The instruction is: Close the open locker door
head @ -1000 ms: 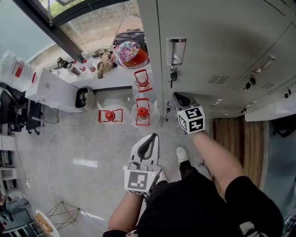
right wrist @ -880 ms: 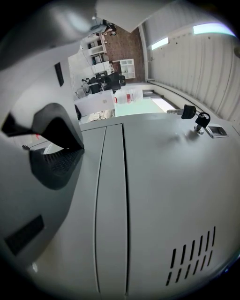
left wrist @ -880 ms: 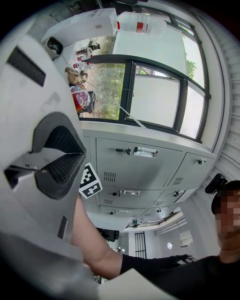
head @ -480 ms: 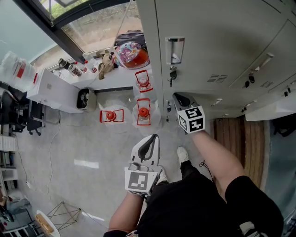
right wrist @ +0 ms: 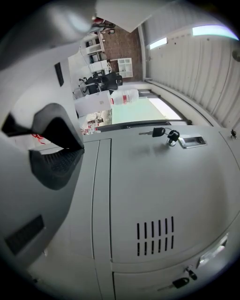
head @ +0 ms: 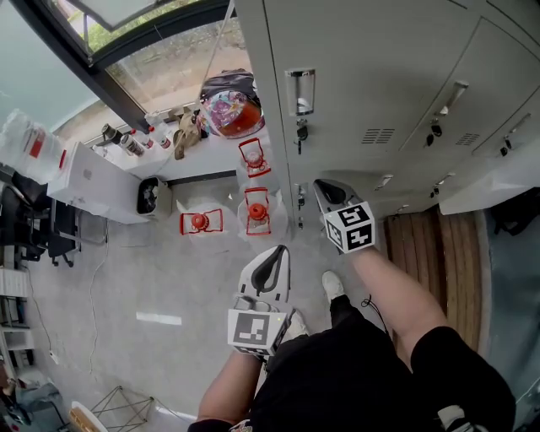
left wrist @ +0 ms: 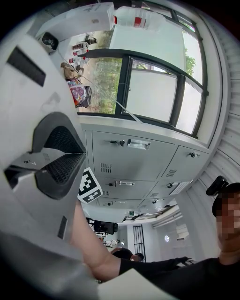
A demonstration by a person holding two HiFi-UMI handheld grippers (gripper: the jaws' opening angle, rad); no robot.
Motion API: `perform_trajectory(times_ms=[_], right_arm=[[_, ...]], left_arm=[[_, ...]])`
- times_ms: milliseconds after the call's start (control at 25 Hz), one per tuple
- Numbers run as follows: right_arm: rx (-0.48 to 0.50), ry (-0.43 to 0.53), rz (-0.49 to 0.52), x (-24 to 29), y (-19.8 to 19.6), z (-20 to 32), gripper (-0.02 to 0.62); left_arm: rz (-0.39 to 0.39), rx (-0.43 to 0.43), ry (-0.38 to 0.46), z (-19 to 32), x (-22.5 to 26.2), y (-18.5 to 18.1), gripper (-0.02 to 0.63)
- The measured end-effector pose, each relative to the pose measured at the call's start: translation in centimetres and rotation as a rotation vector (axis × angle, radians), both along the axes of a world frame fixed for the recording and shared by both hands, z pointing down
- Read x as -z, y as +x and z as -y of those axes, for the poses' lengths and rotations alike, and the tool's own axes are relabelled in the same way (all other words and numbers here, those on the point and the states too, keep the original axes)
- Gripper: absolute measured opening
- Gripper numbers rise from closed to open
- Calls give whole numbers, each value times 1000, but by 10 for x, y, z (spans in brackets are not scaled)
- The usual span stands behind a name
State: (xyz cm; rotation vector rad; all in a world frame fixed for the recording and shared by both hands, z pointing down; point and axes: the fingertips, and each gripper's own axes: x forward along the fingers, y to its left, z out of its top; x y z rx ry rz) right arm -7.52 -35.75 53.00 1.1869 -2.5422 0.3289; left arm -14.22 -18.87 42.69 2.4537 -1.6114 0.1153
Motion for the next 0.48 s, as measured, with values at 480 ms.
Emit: perform_trajectory(times_ms=[480], right_arm=[[-25, 71, 55, 66, 15, -102, 54]], left_arm=[[-13, -117, 55, -43, 18, 9, 18]])
